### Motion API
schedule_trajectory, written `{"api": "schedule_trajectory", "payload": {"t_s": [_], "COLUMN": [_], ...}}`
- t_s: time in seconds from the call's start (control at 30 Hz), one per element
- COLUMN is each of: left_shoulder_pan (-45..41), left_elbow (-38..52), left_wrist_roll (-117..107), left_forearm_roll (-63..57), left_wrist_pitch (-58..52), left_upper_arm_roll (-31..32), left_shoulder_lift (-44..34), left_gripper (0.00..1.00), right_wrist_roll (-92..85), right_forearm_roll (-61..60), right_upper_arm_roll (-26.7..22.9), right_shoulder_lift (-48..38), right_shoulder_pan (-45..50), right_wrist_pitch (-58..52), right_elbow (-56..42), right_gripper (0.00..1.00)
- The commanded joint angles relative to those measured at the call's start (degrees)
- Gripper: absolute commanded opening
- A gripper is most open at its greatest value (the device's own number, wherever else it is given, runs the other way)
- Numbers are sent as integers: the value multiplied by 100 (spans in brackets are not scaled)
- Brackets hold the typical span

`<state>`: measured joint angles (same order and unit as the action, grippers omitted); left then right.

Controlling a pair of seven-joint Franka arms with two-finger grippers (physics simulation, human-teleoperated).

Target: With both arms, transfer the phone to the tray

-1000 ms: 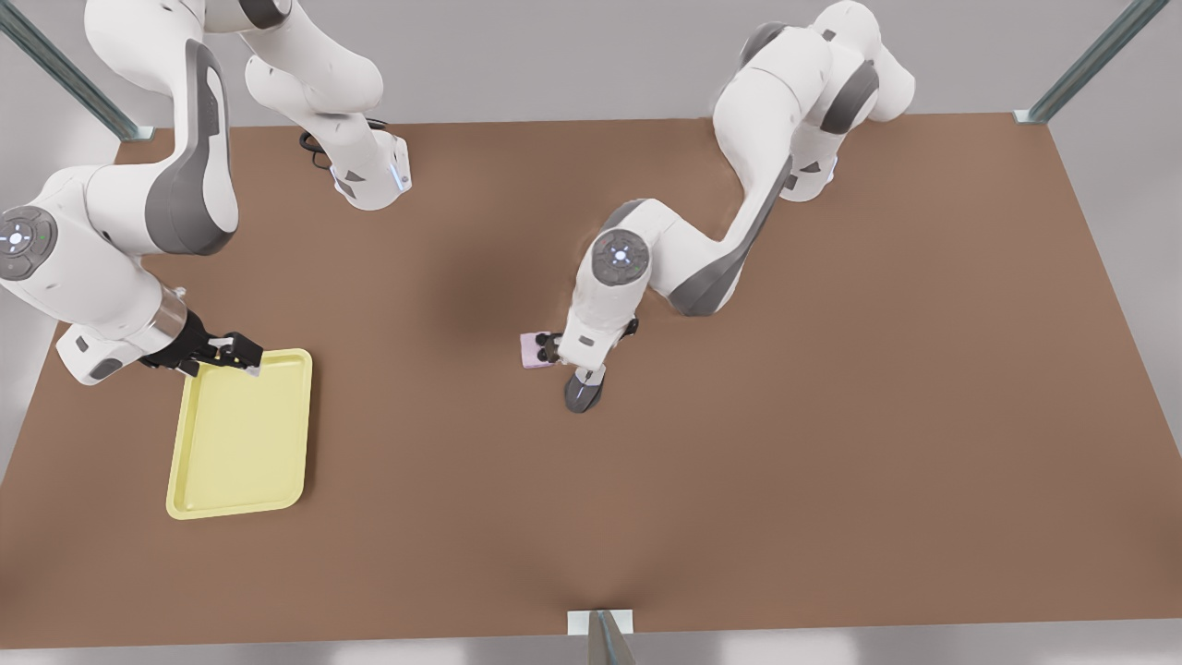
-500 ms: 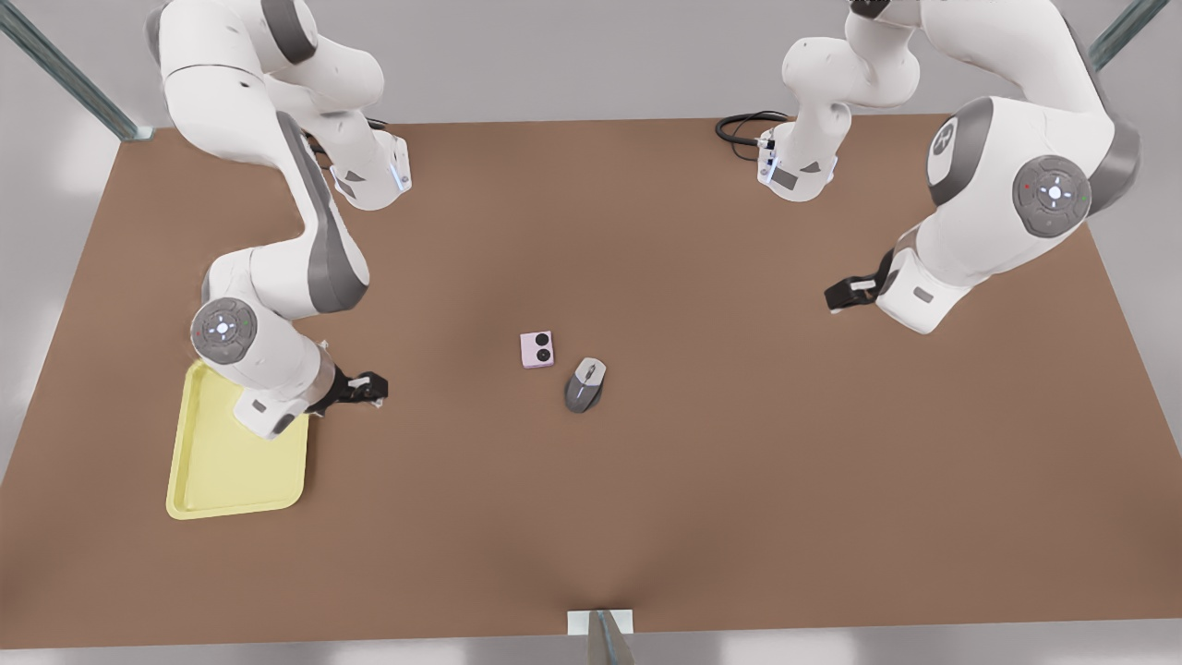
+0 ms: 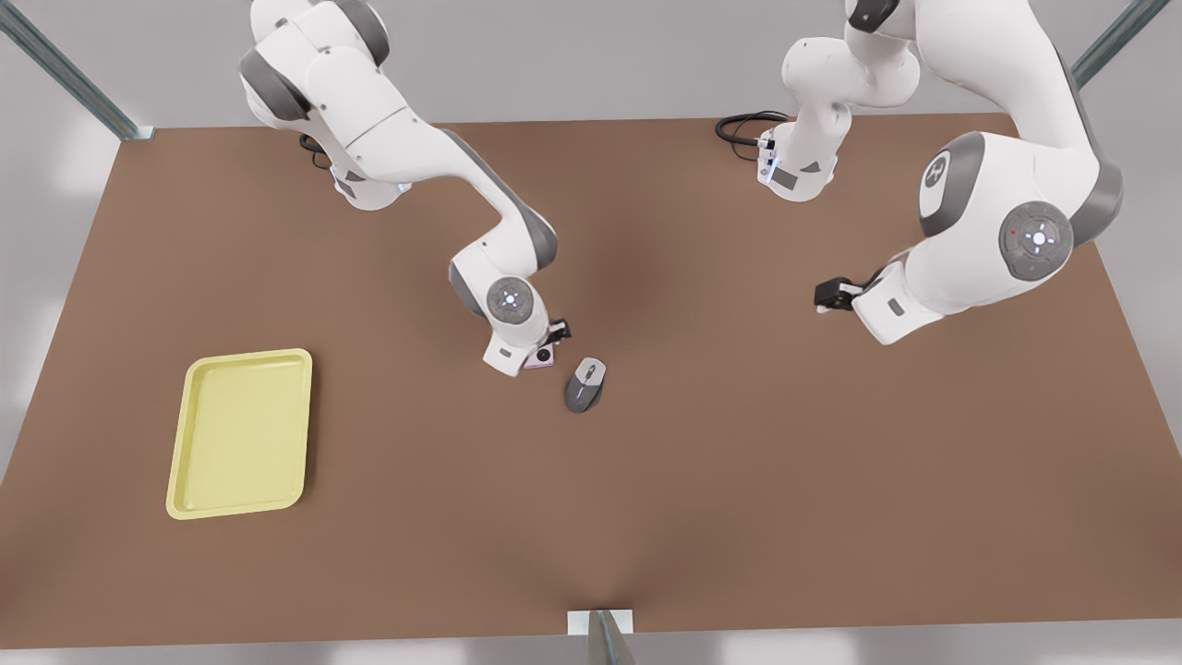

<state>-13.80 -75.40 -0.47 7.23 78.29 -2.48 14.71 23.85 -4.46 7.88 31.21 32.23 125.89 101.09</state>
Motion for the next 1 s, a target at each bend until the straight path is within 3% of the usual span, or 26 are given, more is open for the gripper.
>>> {"api": "schedule_trajectory", "payload": {"t_s": [0.0, 0.23, 0.97], "left_shoulder_pan": [0, 0, 9], "left_elbow": [-1, -1, -1], "left_wrist_roll": [1497, 1497, 1506], "left_forearm_roll": [-2, -2, -29], "left_wrist_pitch": [81, 152, 283], "left_upper_arm_roll": [2, 2, -7], "left_shoulder_lift": [6, 59, 76], "left_gripper": [100, 100, 100], "right_wrist_roll": [1984, 1492, 182], "right_forearm_roll": [-275, -284, -240], "right_upper_arm_roll": [3, 118, 100], "right_shoulder_lift": [157, 202, 395], "right_shoulder_pan": [20, -76, -146], "right_wrist_pitch": [990, 1614, 1614], "right_elbow": [95, 860, 860], "right_gripper": [100, 100, 100]}}
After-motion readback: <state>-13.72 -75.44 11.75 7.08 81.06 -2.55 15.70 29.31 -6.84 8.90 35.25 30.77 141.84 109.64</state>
